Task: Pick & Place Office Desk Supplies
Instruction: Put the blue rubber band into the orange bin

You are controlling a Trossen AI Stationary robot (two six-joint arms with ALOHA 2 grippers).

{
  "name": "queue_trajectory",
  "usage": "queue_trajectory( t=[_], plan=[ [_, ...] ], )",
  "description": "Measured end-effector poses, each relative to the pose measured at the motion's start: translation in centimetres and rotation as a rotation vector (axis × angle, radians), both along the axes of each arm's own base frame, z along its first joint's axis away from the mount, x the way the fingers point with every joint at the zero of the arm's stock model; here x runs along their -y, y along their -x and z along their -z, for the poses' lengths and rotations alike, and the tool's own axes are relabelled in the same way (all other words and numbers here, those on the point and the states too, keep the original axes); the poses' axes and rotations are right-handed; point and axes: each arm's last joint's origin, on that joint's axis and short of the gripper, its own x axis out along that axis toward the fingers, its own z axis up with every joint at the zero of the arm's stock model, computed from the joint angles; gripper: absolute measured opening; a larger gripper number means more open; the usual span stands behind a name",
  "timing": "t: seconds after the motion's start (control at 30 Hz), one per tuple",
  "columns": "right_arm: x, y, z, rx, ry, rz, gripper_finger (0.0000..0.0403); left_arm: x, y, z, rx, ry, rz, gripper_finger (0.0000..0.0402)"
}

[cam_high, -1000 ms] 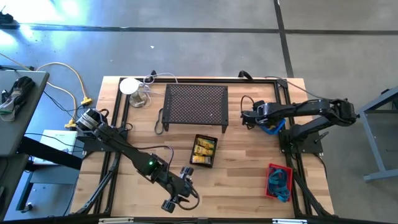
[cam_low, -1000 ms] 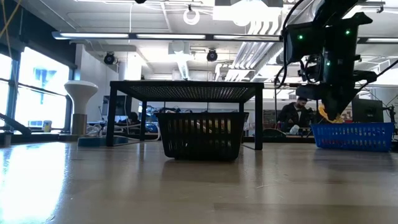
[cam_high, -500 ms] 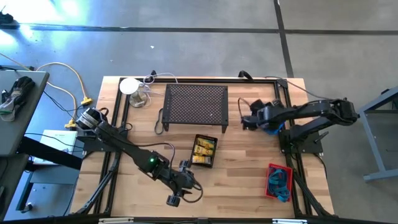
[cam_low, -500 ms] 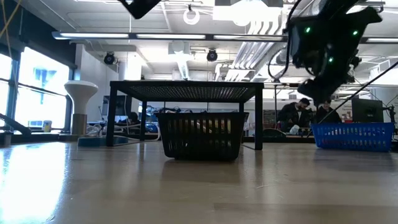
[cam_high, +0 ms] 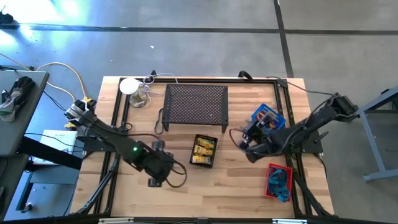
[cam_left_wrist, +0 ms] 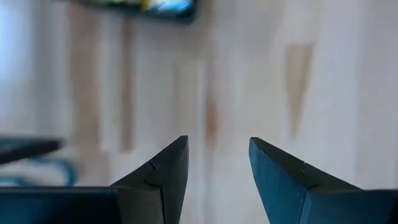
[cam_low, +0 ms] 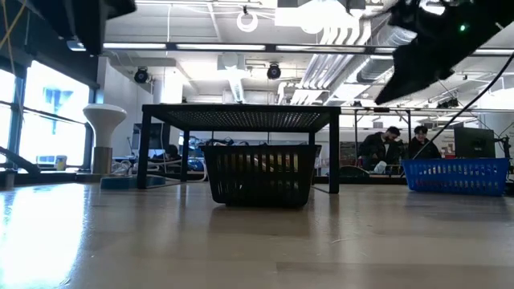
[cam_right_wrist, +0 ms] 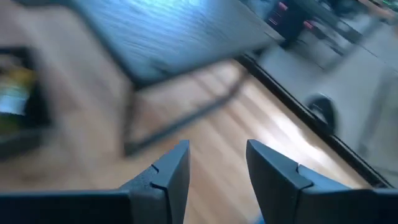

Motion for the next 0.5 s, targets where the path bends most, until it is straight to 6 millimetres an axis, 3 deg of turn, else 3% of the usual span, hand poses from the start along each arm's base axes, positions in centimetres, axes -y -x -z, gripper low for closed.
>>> queue_trajectory(
  t=[0.23,0.5],
  plan=[
    [-4.2,-1.3,-1.4,0.141,-0.002,-0.270,0.0146,-0.5,2.1,1.3,-0.129,-0.118,-0.085,0.0163],
    [-6.3,-2.0,-2.6,0.194,-0.032,-0.490,0.0146,-3.2,3.8,6.7,-0.252,-0.231,-0.129,0.0163]
  ],
)
